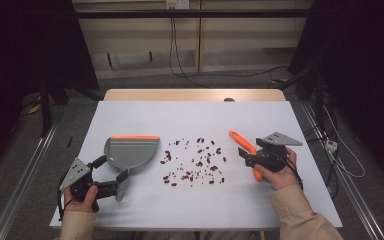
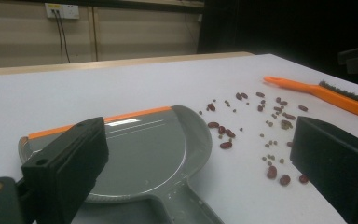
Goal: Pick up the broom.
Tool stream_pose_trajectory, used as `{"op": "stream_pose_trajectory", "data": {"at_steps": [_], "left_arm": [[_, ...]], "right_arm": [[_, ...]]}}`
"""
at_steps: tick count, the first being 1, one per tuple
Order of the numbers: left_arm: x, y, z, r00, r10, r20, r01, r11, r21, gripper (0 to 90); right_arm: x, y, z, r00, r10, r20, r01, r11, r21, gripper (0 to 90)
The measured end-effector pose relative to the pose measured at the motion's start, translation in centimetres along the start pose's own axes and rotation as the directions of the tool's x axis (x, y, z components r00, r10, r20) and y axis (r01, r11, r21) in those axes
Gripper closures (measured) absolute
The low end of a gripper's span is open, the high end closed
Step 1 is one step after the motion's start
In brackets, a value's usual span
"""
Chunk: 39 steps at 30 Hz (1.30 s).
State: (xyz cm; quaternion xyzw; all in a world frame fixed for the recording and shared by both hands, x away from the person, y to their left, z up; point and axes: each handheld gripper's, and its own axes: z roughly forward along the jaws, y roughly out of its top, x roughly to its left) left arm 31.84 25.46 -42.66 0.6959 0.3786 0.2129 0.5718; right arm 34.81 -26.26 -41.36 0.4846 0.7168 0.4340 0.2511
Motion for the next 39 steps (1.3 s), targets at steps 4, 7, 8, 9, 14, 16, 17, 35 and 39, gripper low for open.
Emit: {"op": "stream_pose_trajectory", "data": {"at_steps": [4, 7, 8, 9, 14, 16, 17, 35, 39], "left_arm": [[0.0, 0.0, 0.0, 1.0000, -0.004, -0.003, 0.004, 1.0000, -0.002, 3.9], [0.0, 0.0, 0.0, 1.0000, 0.000, 0.000, 0.000, 1.0000, -0.002, 3.9], [0.0, 0.0, 0.0, 1.0000, 0.001, 0.001, -0.001, 1.0000, -0.003, 3.9], [0.0, 0.0, 0.0, 1.0000, 0.001, 0.002, -0.001, 1.0000, -0.003, 3.9], [0.0, 0.0, -0.1, 1.0000, -0.002, -0.003, 0.002, 1.0000, -0.003, 3.9], [0.0, 0.0, -0.1, 1.0000, -0.003, -0.003, 0.003, 1.0000, -0.007, 3.9], [0.0, 0.0, -0.1, 1.0000, -0.001, -0.002, 0.001, 1.0000, -0.007, 3.9], [-0.1, 0.2, 0.0, 0.9996, 0.026, 0.007, -0.026, 0.9997, 0.002, 3.9], [-0.2, 0.3, -0.2, 0.9998, 0.022, -0.002, -0.022, 0.9998, -0.004, 3.9]], "right_arm": [[-1.0, 0.6, 0.8, 0.9999, 0.014, -0.005, -0.013, 0.999, 0.040, 36.5], [-1.7, 0.6, 1.2, 0.9998, 0.022, 0.002, -0.022, 0.998, 0.063, 41.2], [-2.1, 0.6, 1.5, 0.9997, 0.025, 0.004, -0.025, 0.997, 0.072, 41.0], [-2.4, 0.6, 1.7, 0.9995, 0.027, 0.013, -0.028, 0.996, 0.087, 42.6], [-3.6, 0.1, 3.2, 0.9975, 0.064, 0.030, -0.068, 0.983, 0.170, 45.8], [-4.0, -0.1, 3.7, 0.9973, 0.063, 0.037, -0.069, 0.978, 0.197, 50.6], [-4.2, -0.2, 3.9, 0.9970, 0.068, 0.038, -0.075, 0.976, 0.206, 52.2], [-4.4, 0.1, 6.4, 0.9913, 0.106, 0.078, -0.130, 0.888, 0.441, 67.3], [-4.3, 0.0, 6.4, 0.9875, 0.122, 0.100, -0.154, 0.890, 0.429, 67.5]]}}
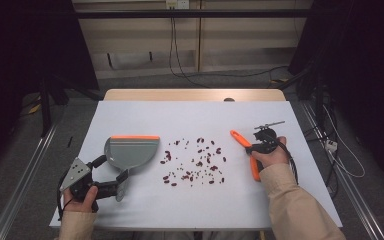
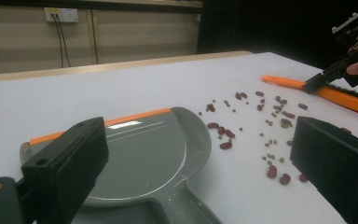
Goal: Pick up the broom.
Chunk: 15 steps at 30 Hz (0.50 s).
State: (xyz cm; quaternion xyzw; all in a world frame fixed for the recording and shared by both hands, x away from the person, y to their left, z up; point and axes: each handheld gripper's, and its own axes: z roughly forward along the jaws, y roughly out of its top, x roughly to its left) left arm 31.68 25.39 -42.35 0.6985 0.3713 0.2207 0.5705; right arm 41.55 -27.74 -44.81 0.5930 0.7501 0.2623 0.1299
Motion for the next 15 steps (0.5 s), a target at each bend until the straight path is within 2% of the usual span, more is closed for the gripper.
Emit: {"op": "stream_pose_trajectory", "data": {"at_steps": [6, 9, 15], "left_arm": [[-0.05, 0.07, -0.14, 0.9999, 0.010, -0.004, -0.010, 0.9999, 0.002, 3.9], [-0.10, 0.10, -0.04, 0.9999, 0.011, 0.002, -0.011, 0.9999, 0.001, 3.9], [0.10, 0.42, -0.09, 0.9999, 0.006, -0.008, -0.006, 0.9999, -0.010, 3.9]], "right_arm": [[0.19, -0.03, 0.03, 0.9997, 0.018, 0.015, -0.018, 1.000, -0.005, 67.7], [0.03, -0.05, 0.03, 0.9996, 0.028, 0.006, -0.028, 1.000, -0.009, 67.9], [0.05, 0.59, 0.09, 0.9996, 0.027, 0.008, -0.028, 0.999, 0.036, 68.1]]}}
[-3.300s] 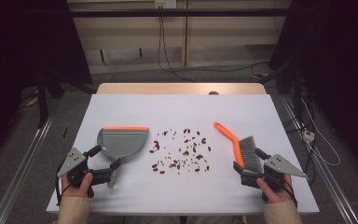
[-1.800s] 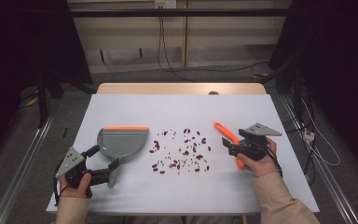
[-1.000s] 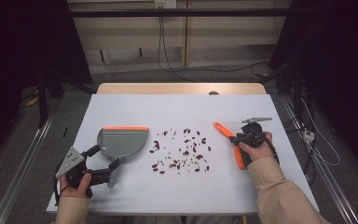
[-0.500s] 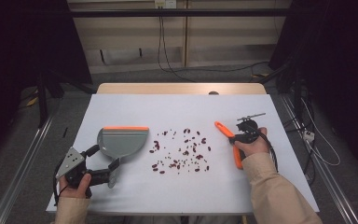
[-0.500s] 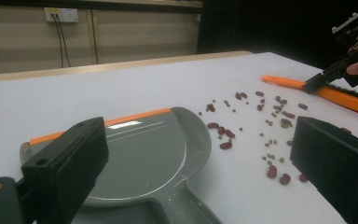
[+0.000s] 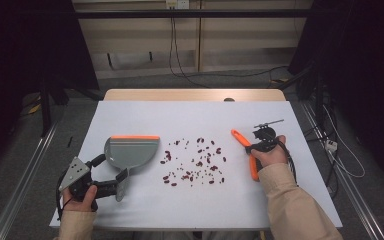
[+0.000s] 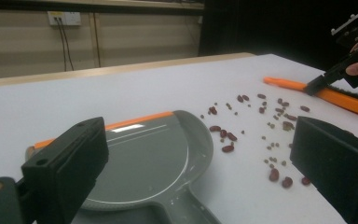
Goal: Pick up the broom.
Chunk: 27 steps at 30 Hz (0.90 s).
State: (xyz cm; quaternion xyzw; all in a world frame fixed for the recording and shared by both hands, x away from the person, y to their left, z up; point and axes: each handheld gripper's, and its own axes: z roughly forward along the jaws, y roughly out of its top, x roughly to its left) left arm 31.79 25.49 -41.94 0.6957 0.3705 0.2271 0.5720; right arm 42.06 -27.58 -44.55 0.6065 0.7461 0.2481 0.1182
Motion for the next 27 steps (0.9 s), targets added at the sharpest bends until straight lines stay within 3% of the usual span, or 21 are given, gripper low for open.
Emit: {"op": "stream_pose_trajectory", "data": {"at_steps": [5, 9, 15, 21, 27], "left_arm": [[-0.2, 0.1, -0.1, 0.9999, 0.011, 0.006, -0.011, 0.9999, 0.002, 3.9], [-0.2, 0.3, -0.1, 0.9999, 0.010, 0.003, -0.010, 0.9999, -0.005, 3.9], [-0.2, 0.4, -0.3, 0.9999, 0.012, -0.009, -0.013, 0.9999, -0.011, 3.9], [-0.4, 0.3, -0.8, 0.9998, 0.012, -0.016, -0.012, 0.9999, -0.012, 3.9], [-0.4, 0.3, -0.9, 0.9997, 0.010, -0.021, -0.010, 0.9999, -0.011, 3.9]], "right_arm": [[0.1, 0.0, 0.0, 1.0000, 0.001, 0.007, -0.001, 1.000, 0.000, 68.2], [-0.2, -0.2, -0.1, 0.9998, 0.013, -0.017, -0.014, 1.000, -0.019, 68.6], [0.0, -0.2, -0.3, 0.9999, -0.014, -0.004, 0.014, 1.000, -0.024, 68.9], [0.2, -0.2, -2.1, 0.9990, -0.037, -0.024, 0.034, 0.994, -0.104, 70.4], [-0.1, -0.4, -3.6, 0.9976, -0.027, -0.064, 0.015, 0.983, -0.185, 70.7]]}}
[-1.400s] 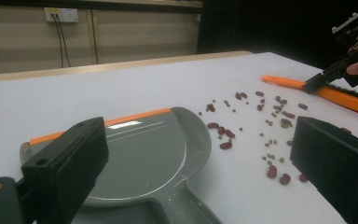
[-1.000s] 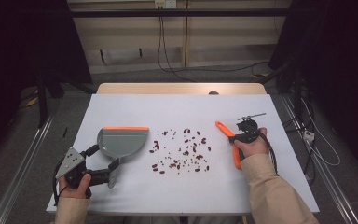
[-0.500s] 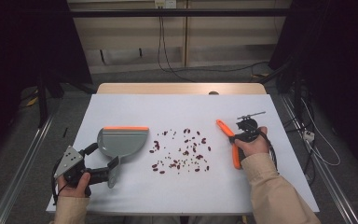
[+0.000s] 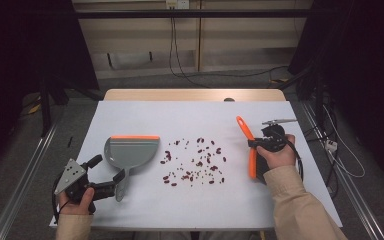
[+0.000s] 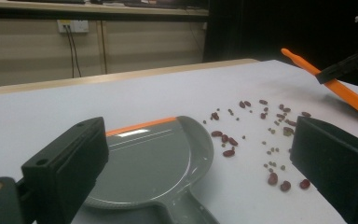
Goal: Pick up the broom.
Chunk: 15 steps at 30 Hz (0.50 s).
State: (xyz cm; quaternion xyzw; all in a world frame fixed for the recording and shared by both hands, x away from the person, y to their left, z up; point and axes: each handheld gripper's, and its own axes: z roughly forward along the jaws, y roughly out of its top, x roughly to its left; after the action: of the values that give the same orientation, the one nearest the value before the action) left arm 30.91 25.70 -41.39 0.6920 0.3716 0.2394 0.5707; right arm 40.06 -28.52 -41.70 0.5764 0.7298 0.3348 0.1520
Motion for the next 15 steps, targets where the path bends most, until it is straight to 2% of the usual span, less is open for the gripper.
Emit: {"op": "stream_pose_trajectory", "data": {"at_steps": [2, 7, 10, 15], "left_arm": [[0.0, 0.0, 0.1, 1.0000, 0.000, -0.001, 0.000, 1.0000, -0.001, 3.9], [-0.1, 0.1, 0.4, 1.0000, 0.005, 0.005, -0.005, 1.0000, -0.002, 3.9], [-0.2, 0.3, 0.5, 0.9999, 0.009, 0.006, -0.009, 1.0000, -0.002, 3.9], [-0.3, 0.9, 0.8, 0.9999, 0.011, 0.011, -0.011, 0.9999, -0.010, 3.9]], "right_arm": [[-0.1, 0.0, -0.3, 1.0000, 0.001, -0.003, -0.001, 1.000, -0.018, 70.8], [-0.1, 0.2, -1.1, 0.9981, 0.016, -0.059, -0.021, 0.997, -0.076, 71.0], [0.0, 0.2, -1.3, 0.9970, 0.014, -0.076, -0.023, 0.994, -0.108, 71.0], [0.2, 0.5, -2.3, 0.9901, 0.028, -0.138, -0.051, 0.984, -0.173, 71.3]]}}
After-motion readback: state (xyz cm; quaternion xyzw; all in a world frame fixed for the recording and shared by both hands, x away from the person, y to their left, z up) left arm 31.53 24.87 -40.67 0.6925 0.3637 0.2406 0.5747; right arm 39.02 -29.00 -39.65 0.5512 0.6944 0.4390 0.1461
